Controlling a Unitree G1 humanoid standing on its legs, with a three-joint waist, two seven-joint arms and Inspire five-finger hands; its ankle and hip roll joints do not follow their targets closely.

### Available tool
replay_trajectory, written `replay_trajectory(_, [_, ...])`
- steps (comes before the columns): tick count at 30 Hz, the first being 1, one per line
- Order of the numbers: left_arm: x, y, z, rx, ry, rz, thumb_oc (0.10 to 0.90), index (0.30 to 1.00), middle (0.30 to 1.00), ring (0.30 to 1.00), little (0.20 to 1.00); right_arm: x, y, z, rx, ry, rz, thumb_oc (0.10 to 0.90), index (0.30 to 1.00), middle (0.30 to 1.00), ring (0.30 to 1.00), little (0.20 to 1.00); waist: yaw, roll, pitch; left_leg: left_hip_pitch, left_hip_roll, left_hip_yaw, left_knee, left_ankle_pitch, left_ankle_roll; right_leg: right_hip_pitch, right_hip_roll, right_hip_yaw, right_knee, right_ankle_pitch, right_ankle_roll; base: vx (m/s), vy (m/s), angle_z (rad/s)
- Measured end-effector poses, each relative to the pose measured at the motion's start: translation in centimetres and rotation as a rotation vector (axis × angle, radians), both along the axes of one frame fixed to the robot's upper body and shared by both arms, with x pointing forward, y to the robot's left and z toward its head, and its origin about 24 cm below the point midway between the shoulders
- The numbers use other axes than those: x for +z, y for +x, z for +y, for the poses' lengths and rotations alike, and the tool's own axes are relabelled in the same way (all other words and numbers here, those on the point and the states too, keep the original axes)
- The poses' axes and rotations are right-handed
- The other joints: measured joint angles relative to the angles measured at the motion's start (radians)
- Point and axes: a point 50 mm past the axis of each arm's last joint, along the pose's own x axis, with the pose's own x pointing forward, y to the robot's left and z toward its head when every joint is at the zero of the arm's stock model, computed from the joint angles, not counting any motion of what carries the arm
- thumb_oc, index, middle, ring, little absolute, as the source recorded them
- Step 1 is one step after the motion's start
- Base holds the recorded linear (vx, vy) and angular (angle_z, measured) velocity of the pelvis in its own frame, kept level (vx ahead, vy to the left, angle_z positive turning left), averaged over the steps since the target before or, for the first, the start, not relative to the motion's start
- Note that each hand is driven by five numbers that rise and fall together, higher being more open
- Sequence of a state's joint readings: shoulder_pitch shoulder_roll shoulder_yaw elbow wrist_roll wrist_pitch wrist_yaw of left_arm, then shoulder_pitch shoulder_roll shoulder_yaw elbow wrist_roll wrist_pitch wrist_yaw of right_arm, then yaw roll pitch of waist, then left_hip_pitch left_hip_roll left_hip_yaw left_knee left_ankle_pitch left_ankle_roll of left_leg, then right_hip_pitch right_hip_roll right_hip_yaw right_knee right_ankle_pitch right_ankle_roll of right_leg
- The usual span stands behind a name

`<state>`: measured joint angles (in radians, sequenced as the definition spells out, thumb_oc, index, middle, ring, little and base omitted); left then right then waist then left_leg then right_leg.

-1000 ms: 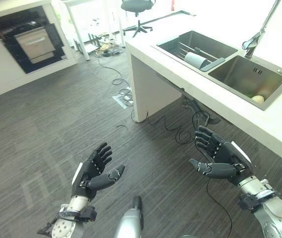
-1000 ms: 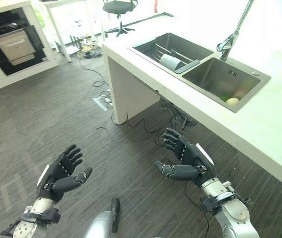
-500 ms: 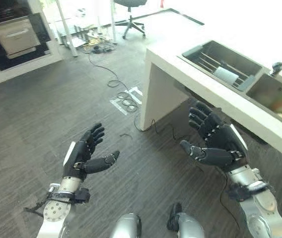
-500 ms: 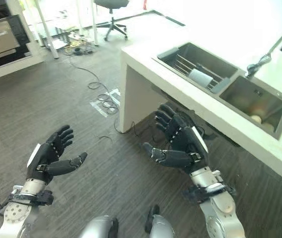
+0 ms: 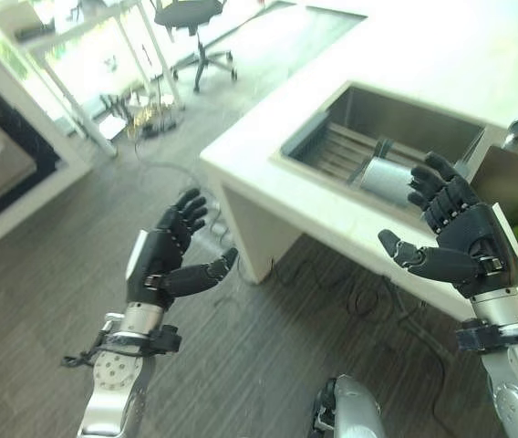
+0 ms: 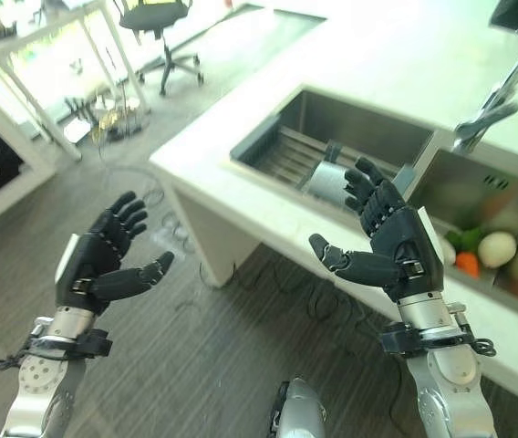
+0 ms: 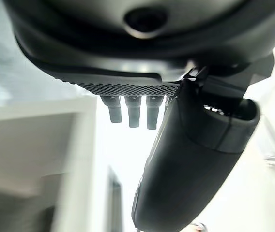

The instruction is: Place the dishes in the dishwasher.

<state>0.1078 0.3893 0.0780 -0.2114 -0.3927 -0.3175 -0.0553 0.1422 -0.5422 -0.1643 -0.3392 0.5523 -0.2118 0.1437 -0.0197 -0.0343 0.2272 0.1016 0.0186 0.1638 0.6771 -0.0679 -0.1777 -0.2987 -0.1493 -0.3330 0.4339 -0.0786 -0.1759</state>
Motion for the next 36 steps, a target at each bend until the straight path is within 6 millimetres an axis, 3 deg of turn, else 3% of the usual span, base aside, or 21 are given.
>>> replay_trajectory(1, [0.2,0.0,-0.5,-0.014,-0.018,-0.023,0.800,0.900,0.900,0.900,0.900,0.1,0.0,0.1,0.000,0.009,-0.013,0.800,0.900,0.900,0.900,0.900,-0.002,0.017,-0.017,-0.120,0.019,-0.031,0.143,-0.054,-0.001,0.025,0.050,0.019,-0.043,-0.023,-0.006,0.16,-0.116,-0.99])
replay_trajectory(2, [1.5,-0.3,-1.4,-0.051,-0.024,-0.105,0.800,0.900,0.900,0.900,0.900,-0.1,0.2,0.4,-0.003,0.033,-0.012,0.800,0.900,0.900,0.900,0.900,0.005,0.009,-0.009,-0.345,0.020,-0.026,0.303,-0.093,0.086,0.068,0.083,0.042,-0.079,-0.023,-0.005,0.18,0.035,-1.22])
replay_trajectory(3, [1.8,-0.7,-1.4,-0.066,-0.005,-0.125,0.800,0.900,0.900,0.900,0.900,-0.6,0.4,1.0,0.021,0.043,0.014,0.800,0.900,0.900,0.900,0.900,0.002,-0.016,0.011,-0.376,-0.009,-0.021,0.073,-0.106,0.110,0.155,0.108,0.073,-0.114,-0.020,0.021,0.22,0.076,-1.15])
replay_trajectory(4, [1.8,-0.7,-1.3,-0.068,0.000,-0.123,0.800,0.900,0.900,0.900,0.900,-0.7,0.4,1.1,0.024,0.044,0.017,0.800,0.900,0.900,0.900,0.900,-0.002,-0.018,0.011,-0.371,-0.011,-0.018,0.021,-0.100,0.111,0.172,0.113,0.075,-0.123,-0.022,0.025,0.17,0.095,-1.15])
replay_trajectory(5, [1.6,-1.2,-1.1,-0.068,0.016,-0.123,0.800,0.900,0.900,0.900,0.900,-0.7,0.3,1.4,0.039,0.044,0.020,0.800,0.900,0.900,0.900,0.900,-0.009,-0.018,0.011,-0.327,-0.026,-0.007,-0.207,-0.046,0.139,0.228,0.137,0.094,-0.149,-0.041,0.058,0.09,0.061,-1.11])
replay_trajectory(7, [1.5,-2.2,-0.8,-0.065,0.030,-0.148,0.800,0.900,0.900,0.900,0.900,-0.6,-0.1,1.5,0.044,0.042,0.000,0.800,0.900,0.900,0.900,0.900,-0.010,0.021,0.006,-0.301,-0.040,-0.027,-0.438,0.038,0.165,0.276,0.176,0.100,-0.121,-0.126,0.217,0.14,0.081,-1.50])
replay_trajectory(8, [1.4,-2.4,-0.9,-0.068,0.031,-0.149,0.800,0.900,0.900,0.900,0.900,-1.0,-0.3,1.6,0.047,0.045,0.021,0.800,0.900,0.900,0.900,0.900,-0.018,0.036,0.009,-0.337,-0.040,-0.061,-0.432,0.076,0.168,0.282,0.197,0.096,-0.096,-0.147,0.242,0.21,0.092,-1.30])
replay_trajectory(9, [1.3,-2.7,-0.9,-0.069,0.029,-0.150,0.800,0.900,0.900,0.900,0.900,-1.2,-0.3,1.5,0.042,0.049,0.032,0.800,0.900,0.900,0.900,0.900,-0.024,0.070,0.000,-0.379,-0.041,-0.112,-0.407,0.074,0.163,0.286,0.210,0.080,-0.077,-0.209,0.322,0.12,0.072,-1.48])
replay_trajectory(10, [1.3,-2.9,-0.8,-0.071,0.037,-0.150,0.800,0.900,0.900,0.900,0.900,-1.6,-0.4,1.8,0.057,0.046,0.054,0.800,0.900,0.900,0.900,0.900,-0.002,0.065,0.008,-0.401,-0.046,-0.177,-0.409,0.078,0.157,0.284,0.230,0.072,-0.061,-0.209,0.246,0.09,0.079,-1.65])
replay_trajectory(11, [1.3,-2.9,-0.7,-0.066,0.039,-0.145,0.800,0.900,0.900,0.900,0.900,-1.9,-0.4,2.1,0.071,0.040,0.081,0.800,0.900,0.900,0.900,0.900,0.014,0.063,0.010,-0.423,-0.056,-0.186,-0.386,0.084,0.161,0.294,0.235,0.070,-0.068,-0.211,0.191,0.05,0.111,-1.59])
replay_trajectory(12, [1.2,-2.9,-0.7,-0.067,0.041,-0.140,0.800,0.900,0.900,0.900,0.900,-2.3,-0.6,2.1,0.076,0.034,0.109,0.800,0.900,0.900,0.900,0.900,0.016,0.049,0.011,-0.428,-0.073,-0.172,-0.377,0.092,0.178,0.315,0.230,0.071,-0.081,-0.211,0.191,0.03,0.105,-1.15])
replay_trajectory(13, [1.3,-2.8,-0.9,-0.074,0.038,-0.142,0.800,0.900,0.900,0.900,0.900,-2.7,-1.0,2.0,0.069,0.034,0.135,0.800,0.900,0.900,0.900,0.900,0.016,0.030,0.010,-0.405,-0.107,-0.107,-0.374,0.129,0.245,0.346,0.220,0.077,-0.083,-0.209,0.198,0.05,0.162,-0.61])
replay_trajectory(14, [1.8,-2.5,-1.3,-0.103,0.049,-0.164,0.800,0.900,0.900,0.900,0.900,-2.8,-1.8,2.0,0.060,0.043,0.147,0.800,0.900,0.900,0.900,0.900,-0.032,0.085,-0.005,-0.332,-0.080,-0.070,-0.429,0.221,0.389,0.272,0.261,0.090,0.115,-0.201,0.224,0.04,0.143,-0.13])
replay_trajectory(15, [2.7,-2.1,-1.5,-0.108,0.050,-0.213,0.800,0.900,0.900,0.900,0.900,-2.0,-2.1,2.3,0.069,0.040,0.115,0.800,0.900,0.900,0.900,0.900,-0.046,0.088,-0.007,-0.315,-0.105,-0.133,-0.506,0.215,0.363,0.190,0.220,0.136,0.193,-0.249,0.192,0.03,0.149,0.12])
replay_trajectory(16, [3.3,-1.6,-1.7,-0.110,0.034,-0.249,0.800,0.900,0.900,0.900,0.900,-1.1,-2.1,2.3,0.074,0.025,0.074,0.800,0.900,0.900,0.900,0.900,-0.049,0.087,-0.004,-0.311,-0.122,-0.154,-0.558,0.228,0.296,0.153,0.175,0.165,0.165,-0.261,0.202,0.01,0.088,0.36])
replay_trajectory(17, [4.0,-1.0,-2.1,-0.118,0.018,-0.283,0.800,0.900,0.900,0.900,0.900,-0.4,-1.8,2.4,0.079,0.024,0.039,0.800,0.900,0.900,0.900,0.900,-0.061,0.091,0.002,-0.324,-0.145,-0.164,-0.578,0.239,0.290,0.148,0.144,0.190,0.098,-0.265,0.157,0.01,0.075,0.36])
replay_trajectory(18, [4.1,-0.7,-2.5,-0.135,0.015,-0.284,0.800,0.900,0.900,0.900,0.900,-0.8,-1.6,2.4,0.073,0.036,0.057,0.800,0.900,0.900,0.900,0.900,-0.058,0.094,0.008,-0.325,-0.133,-0.146,-0.565,0.181,0.273,0.185,0.135,0.148,0.031,-0.223,0.114,0.01,0.076,0.55])
replay_trajectory(20, [4.1,-0.9,-2.4,-0.138,0.037,-0.280,0.800,0.900,0.900,0.900,0.900,-1.4,-1.6,2.4,0.065,0.049,0.095,0.800,0.900,0.900,0.900,0.900,-0.049,0.050,0.020,-0.325,-0.092,-0.093,-0.399,0.082,0.242,0.254,0.109,0.121,-0.024,-0.212,0.110,0.01,0.075,0.52])
replay_trajectory(22, [4.0,-1.0,-2.3,-0.139,0.045,-0.278,0.800,0.900,0.900,0.900,0.900,-0.8,-1.3,2.1,0.048,0.048,0.063,0.800,0.900,0.900,0.900,0.900,-0.027,0.052,0.018,-0.310,-0.027,-0.102,-0.377,0.019,0.193,0.254,0.104,0.095,-0.021,-0.215,0.128,0.01,0.096,0.47])
replay_trajectory(30, [3.6,-1.2,-1.9,-0.167,0.051,-0.244,0.800,0.900,0.900,0.900,0.900,-0.7,-0.9,2.6,0.049,0.092,0.042,0.800,0.900,0.900,0.900,0.900,0.026,0.027,0.022,-0.300,-0.072,-0.098,-0.420,0.051,0.249,0.249,0.064,0.134,-0.033,-0.208,0.192,0.00,0.077,0.08])
replay_trajectory(36, [3.7,-1.0,-1.9,-0.205,0.258,-0.193,0.800,0.900,0.900,0.900,0.900,-0.8,-0.9,2.5,0.049,0.088,0.047,0.800,0.900,0.900,0.900,0.900,0.023,0.017,0.022,-0.310,-0.073,-0.081,-0.457,0.059,0.235,0.220,0.063,0.156,-0.044,-0.177,0.200,-0.02,0.035,-0.07])
